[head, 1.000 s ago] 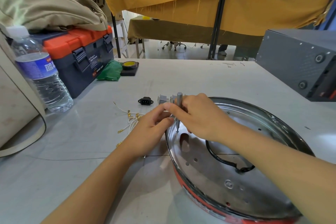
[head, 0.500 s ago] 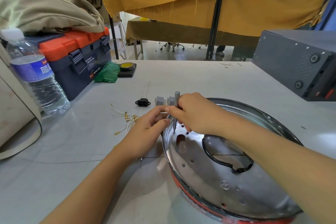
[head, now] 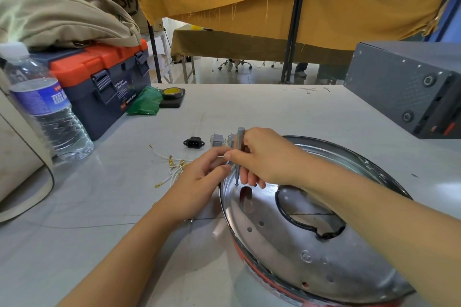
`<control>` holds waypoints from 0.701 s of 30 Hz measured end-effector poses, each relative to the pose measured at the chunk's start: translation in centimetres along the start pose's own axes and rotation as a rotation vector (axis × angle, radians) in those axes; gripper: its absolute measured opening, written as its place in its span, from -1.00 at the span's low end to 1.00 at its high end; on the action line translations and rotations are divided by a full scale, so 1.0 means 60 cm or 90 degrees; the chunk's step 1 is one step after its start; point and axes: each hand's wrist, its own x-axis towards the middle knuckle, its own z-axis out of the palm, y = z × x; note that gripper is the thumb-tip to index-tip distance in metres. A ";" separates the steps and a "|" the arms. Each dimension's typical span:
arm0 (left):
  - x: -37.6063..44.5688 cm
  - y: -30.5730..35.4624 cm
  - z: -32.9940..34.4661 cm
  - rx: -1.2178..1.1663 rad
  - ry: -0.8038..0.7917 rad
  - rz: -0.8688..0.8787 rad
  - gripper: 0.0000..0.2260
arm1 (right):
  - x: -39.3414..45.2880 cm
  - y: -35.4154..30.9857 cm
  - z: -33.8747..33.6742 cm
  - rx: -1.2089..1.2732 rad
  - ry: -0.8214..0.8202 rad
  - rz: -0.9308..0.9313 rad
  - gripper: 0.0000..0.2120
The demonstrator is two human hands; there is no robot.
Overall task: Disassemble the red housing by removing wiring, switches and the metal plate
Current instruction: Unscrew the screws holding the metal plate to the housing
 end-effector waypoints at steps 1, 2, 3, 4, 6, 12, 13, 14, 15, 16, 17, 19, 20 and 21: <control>0.000 0.000 0.000 -0.001 0.001 0.002 -0.73 | 0.001 0.001 -0.002 0.000 -0.006 -0.007 -0.65; 0.000 0.000 0.000 -0.003 0.002 0.004 -0.73 | 0.001 0.002 -0.005 -0.002 -0.012 -0.015 -0.65; 0.000 0.000 0.001 -0.006 0.003 0.005 -0.73 | 0.001 0.003 -0.008 -0.007 -0.020 -0.024 -0.66; 0.000 0.000 0.001 -0.009 0.004 0.005 -0.73 | 0.001 0.004 -0.010 -0.010 -0.031 -0.033 -0.67; 0.000 0.002 0.000 -0.015 0.006 0.003 -0.73 | 0.003 0.006 -0.017 -0.003 -0.060 -0.047 -0.70; -0.001 0.005 0.001 -0.021 0.003 -0.003 -0.74 | 0.009 0.005 -0.051 0.029 -0.195 -0.055 -0.83; -0.001 0.006 0.001 -0.014 0.003 -0.001 -0.74 | 0.009 0.004 -0.053 0.031 -0.203 -0.054 -0.84; -0.002 0.006 0.001 -0.012 0.004 -0.001 -0.74 | 0.010 0.003 -0.052 0.029 -0.203 -0.054 -0.84; -0.002 0.006 0.001 -0.014 0.005 -0.001 -0.75 | 0.011 0.001 -0.049 0.025 -0.198 -0.052 -0.84; -0.002 0.006 0.001 -0.014 0.005 -0.002 -0.75 | 0.011 0.001 -0.045 0.022 -0.192 -0.048 -0.84; -0.002 0.006 0.001 -0.011 0.007 -0.002 -0.76 | 0.011 0.002 -0.040 0.026 -0.185 -0.042 -0.84; -0.002 0.005 0.001 0.001 0.011 0.001 -0.76 | 0.008 0.006 -0.029 0.065 -0.153 -0.030 -0.86; -0.002 0.006 0.001 0.007 0.013 0.001 -0.75 | 0.005 0.010 -0.023 0.106 -0.127 -0.028 -0.89; -0.002 0.006 0.001 0.013 0.017 0.000 -0.74 | 0.003 0.014 -0.018 0.159 -0.102 -0.025 -0.90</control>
